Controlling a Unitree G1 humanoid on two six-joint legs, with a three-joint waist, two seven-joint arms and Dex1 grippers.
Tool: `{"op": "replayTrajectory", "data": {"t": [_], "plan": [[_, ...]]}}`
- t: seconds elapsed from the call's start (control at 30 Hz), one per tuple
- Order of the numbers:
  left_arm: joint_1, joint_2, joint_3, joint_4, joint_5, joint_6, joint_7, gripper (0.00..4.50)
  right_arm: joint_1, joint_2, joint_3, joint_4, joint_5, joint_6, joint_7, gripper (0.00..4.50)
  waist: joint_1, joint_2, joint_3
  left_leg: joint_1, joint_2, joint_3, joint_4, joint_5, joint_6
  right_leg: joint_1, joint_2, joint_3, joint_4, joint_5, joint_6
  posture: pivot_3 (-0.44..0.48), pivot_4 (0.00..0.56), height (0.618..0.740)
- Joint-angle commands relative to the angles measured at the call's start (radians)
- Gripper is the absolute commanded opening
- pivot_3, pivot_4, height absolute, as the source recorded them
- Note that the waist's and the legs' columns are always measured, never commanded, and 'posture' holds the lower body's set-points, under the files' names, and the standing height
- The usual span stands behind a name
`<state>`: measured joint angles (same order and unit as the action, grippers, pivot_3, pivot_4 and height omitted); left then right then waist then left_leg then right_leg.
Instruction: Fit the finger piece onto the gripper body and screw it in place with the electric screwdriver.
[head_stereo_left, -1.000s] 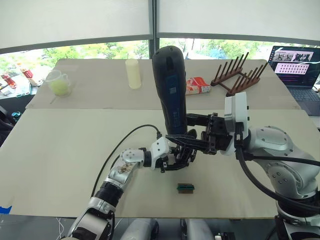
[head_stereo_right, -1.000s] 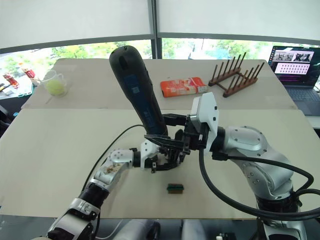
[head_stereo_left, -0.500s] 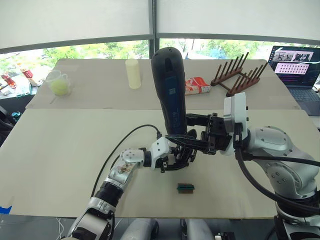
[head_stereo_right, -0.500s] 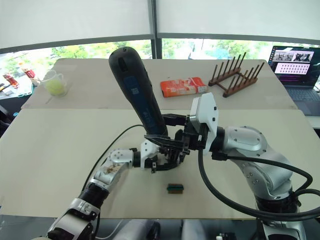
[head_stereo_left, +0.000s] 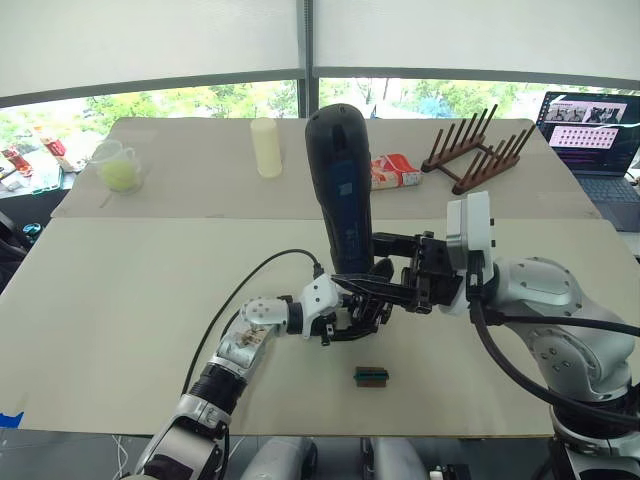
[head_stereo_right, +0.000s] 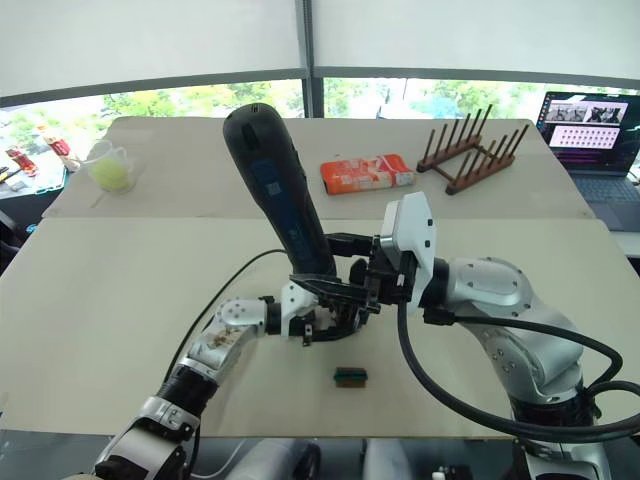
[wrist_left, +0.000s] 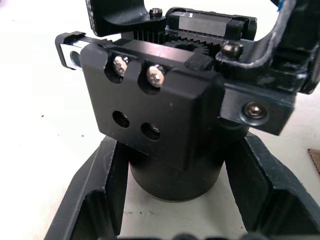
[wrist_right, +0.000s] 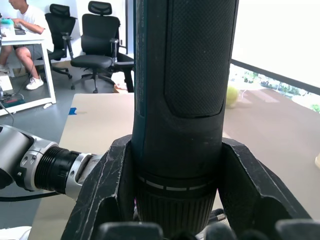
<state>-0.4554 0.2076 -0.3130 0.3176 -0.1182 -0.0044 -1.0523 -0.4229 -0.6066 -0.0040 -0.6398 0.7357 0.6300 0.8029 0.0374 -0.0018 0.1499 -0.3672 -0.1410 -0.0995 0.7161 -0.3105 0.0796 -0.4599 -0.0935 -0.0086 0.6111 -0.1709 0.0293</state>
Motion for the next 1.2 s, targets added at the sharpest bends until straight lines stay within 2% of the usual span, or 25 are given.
{"op": "replayTrajectory", "data": {"t": [0.03, 0.47, 1.2], "plan": [[0.001, -0.003, -0.003, -0.033, -0.011, -0.014, -0.004, 2.29, -0.012, 0.000, -0.016, -0.041, 0.001, -0.054, 0.007, 1.92, 0.000, 0.000, 0.000, 0.000, 0.000, 0.000, 0.000, 0.000, 0.000, 0.000, 0.000, 0.000, 0.000, 0.000, 0.000, 0.000, 0.150, 0.740], [0.001, -0.004, -0.002, -0.031, -0.010, -0.013, -0.002, 2.29, -0.061, -0.003, -0.033, -0.039, 0.038, -0.030, -0.008, 1.92, 0.000, 0.000, 0.000, 0.000, 0.000, 0.000, 0.000, 0.000, 0.000, 0.000, 0.000, 0.000, 0.000, 0.000, 0.000, 0.000, 0.150, 0.740], [0.002, -0.001, -0.001, -0.036, -0.011, -0.010, -0.002, 2.29, -0.043, 0.004, -0.011, -0.021, 0.000, -0.055, 0.003, 1.92, 0.000, 0.000, 0.000, 0.000, 0.000, 0.000, 0.000, 0.000, 0.000, 0.000, 0.000, 0.000, 0.000, 0.000, 0.000, 0.000, 0.150, 0.740]]}}
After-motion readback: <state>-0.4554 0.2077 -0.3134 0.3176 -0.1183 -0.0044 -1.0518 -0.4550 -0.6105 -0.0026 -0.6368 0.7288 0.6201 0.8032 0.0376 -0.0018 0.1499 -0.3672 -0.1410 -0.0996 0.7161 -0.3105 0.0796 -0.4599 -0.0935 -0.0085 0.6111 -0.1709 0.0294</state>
